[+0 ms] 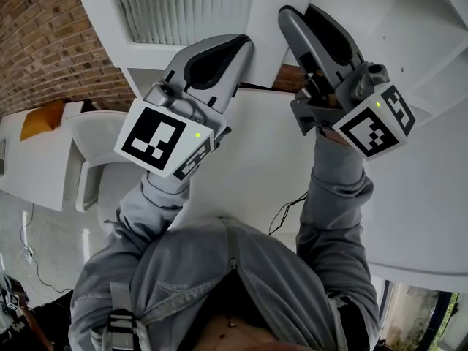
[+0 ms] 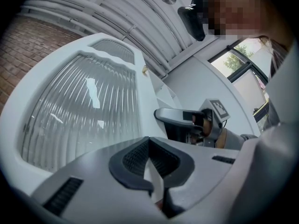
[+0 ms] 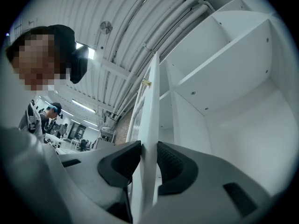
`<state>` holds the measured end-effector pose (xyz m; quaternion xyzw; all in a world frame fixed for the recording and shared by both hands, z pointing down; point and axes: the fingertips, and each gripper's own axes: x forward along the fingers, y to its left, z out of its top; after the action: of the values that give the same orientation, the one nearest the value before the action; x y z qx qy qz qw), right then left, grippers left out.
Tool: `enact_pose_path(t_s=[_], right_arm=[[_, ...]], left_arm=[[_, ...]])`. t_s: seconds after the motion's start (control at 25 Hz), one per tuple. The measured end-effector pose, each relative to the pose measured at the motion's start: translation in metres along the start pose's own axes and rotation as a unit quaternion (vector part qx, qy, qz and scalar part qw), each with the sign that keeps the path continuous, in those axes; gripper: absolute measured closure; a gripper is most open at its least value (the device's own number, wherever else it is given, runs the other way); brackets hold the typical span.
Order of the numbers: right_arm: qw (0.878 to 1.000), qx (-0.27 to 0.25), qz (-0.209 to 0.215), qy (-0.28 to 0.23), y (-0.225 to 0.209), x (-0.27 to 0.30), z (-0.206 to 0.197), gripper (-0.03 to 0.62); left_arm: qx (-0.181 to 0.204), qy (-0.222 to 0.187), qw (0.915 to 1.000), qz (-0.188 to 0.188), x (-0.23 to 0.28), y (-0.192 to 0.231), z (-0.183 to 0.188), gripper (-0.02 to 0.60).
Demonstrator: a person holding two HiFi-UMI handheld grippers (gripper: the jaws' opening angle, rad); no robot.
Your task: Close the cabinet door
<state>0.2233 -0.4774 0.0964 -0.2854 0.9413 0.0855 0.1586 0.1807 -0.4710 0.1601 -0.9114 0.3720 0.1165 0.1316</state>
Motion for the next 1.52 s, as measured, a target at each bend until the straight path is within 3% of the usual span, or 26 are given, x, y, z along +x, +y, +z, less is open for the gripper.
enact_pose_path(t_s=[1.52], right_arm=[[0.998, 0.011, -0.06, -0.017, -0.046, -0.014, -0.015, 0.47]], left_arm=[[0.015, 0.022, 0.9986, 0.045, 0.029, 0.01, -0.016, 0.577]])
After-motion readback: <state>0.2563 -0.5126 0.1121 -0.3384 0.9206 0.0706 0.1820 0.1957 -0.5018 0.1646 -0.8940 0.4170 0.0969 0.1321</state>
